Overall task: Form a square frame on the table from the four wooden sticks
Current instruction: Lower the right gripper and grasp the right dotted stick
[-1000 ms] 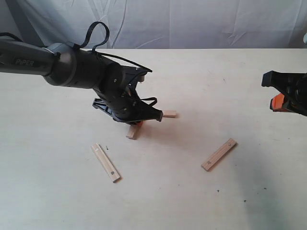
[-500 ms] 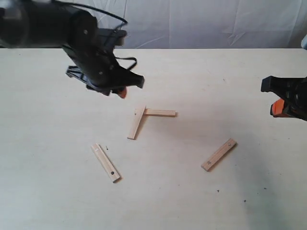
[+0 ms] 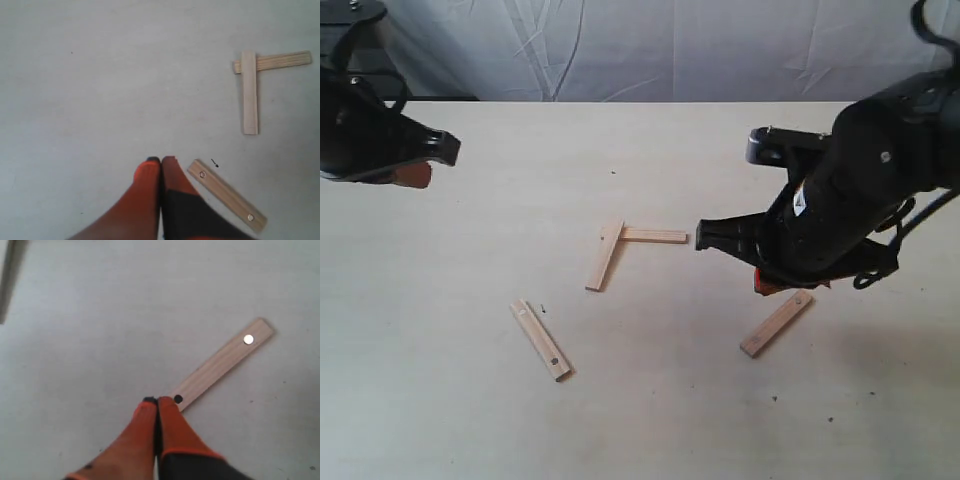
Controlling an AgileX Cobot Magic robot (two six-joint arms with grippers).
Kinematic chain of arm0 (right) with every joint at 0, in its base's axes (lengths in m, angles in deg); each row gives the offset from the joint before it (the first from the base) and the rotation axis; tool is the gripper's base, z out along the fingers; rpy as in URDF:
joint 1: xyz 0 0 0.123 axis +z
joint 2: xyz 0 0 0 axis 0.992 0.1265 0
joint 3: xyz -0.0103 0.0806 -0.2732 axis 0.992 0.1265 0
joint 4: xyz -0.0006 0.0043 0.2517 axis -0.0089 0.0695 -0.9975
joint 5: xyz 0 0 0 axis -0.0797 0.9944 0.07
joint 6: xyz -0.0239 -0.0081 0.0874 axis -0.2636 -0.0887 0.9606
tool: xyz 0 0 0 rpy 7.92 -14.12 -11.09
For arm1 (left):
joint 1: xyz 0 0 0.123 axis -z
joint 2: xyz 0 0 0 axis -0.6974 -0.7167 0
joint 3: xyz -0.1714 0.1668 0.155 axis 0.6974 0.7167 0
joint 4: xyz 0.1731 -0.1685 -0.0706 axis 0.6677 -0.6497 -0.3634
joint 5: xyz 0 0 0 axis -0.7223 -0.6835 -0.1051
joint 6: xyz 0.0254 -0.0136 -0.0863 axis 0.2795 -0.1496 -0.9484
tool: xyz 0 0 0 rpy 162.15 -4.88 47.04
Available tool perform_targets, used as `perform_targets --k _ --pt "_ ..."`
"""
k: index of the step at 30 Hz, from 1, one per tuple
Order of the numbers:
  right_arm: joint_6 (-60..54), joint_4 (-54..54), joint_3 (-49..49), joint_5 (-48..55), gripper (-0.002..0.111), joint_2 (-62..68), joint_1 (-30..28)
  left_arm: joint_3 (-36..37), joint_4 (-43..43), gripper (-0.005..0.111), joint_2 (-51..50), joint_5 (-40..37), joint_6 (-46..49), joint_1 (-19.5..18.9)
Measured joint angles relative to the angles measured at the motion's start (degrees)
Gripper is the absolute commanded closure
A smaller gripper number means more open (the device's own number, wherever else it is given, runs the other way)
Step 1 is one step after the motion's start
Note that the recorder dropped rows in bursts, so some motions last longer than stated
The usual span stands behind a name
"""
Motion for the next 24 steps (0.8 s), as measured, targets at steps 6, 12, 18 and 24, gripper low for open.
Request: perform_targets --k 6,12,18,24 --pt "13.59 6.09 -0.13 -0.84 0.065 5.94 0.29 5.0 -11.58 0.107 0.27 3.05 7.51 -6.48" --pt "25.09 11.46 -0.15 -1.4 0.064 6.88 0.29 6.27 -17.4 0.107 0.27 4.51 11.16 -6.53" --pt "29.71 12.11 -0.15 -1.4 0.064 9.9 0.29 6.27 -18.16 0.107 0.3 4.96 11.74 -6.53" --pt "30.65 12.33 -0.25 -1.49 0.064 12.88 0.29 6.37 -18.16 0.107 0.3 5.2 11.74 -6.53"
